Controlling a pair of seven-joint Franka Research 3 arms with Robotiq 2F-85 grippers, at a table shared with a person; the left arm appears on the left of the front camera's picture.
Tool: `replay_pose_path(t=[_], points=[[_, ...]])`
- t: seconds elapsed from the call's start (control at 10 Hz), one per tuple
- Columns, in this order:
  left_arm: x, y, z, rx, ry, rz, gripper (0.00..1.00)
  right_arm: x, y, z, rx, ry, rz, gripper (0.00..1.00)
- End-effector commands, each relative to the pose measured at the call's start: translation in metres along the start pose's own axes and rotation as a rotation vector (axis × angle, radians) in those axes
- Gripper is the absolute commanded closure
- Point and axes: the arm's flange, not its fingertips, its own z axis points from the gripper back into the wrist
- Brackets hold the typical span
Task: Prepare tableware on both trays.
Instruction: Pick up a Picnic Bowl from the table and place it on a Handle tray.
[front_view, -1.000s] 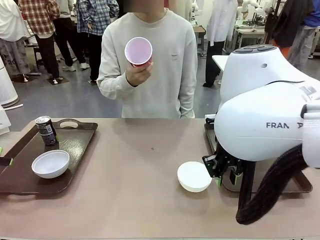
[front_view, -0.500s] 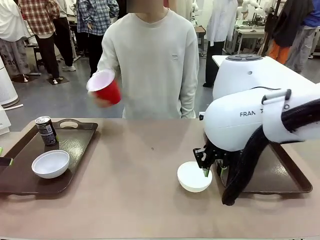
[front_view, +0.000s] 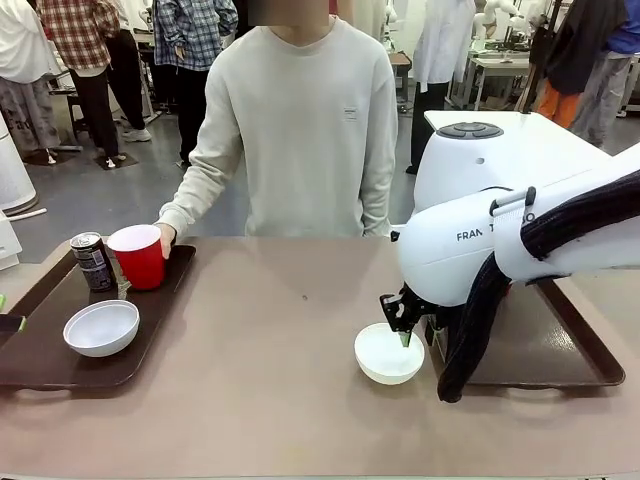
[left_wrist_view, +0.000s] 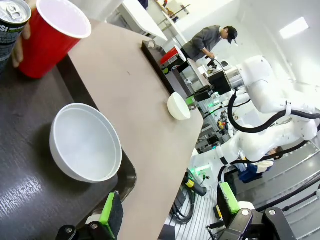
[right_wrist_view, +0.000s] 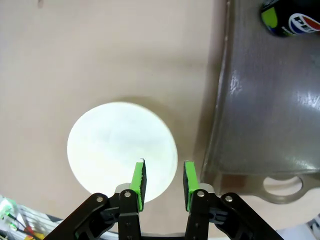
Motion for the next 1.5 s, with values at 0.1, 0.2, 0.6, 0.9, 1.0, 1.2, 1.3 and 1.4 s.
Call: replay_pose_path(t=[0.1, 0.2, 0.6, 0.9, 1.0, 1.2, 1.3, 1.4], points=[[-0.001, -0.002, 0.001, -0.011, -0.012, -0.010, 0.00, 0.013, 0.003, -0.009, -0.038, -0.020, -0.042, 0.58], [-0.001, -0.002, 0.001, -0.011, -0.012, -0.010, 0.00, 0.016, 0.001, -0.012, -0.029, -0.011, -0.045, 0.58], [-0.001, -0.002, 0.001, -0.011, -0.012, -0.010, 0.00, 0.026, -0.006, -0.028, -0.010, 0.027, -0.072, 0.58], [-0.001, -0.002, 0.001, -0.011, -0.012, -0.010, 0.00, 0.028, -0.010, -0.034, -0.003, 0.046, -0.062, 1.00], [-0.001, -0.002, 0.001, -0.011, -0.012, -0.010, 0.00, 0.027, -0.011, -0.028, 0.007, 0.040, -0.064, 1.00], [-0.001, -0.002, 0.001, -0.011, -0.012, -0.010, 0.00, 0.024, -0.015, -0.017, 0.024, 0.025, -0.060, 1.00], [-0.001, -0.002, 0.001, -0.011, -0.012, -0.010, 0.00, 0.020, -0.017, -0.009, 0.035, 0.011, -0.058, 1.00], [-0.001, -0.002, 0.001, -0.011, -0.012, -0.010, 0.00, 0.007, -0.021, 0.009, 0.039, 0.007, -0.027, 1.00]])
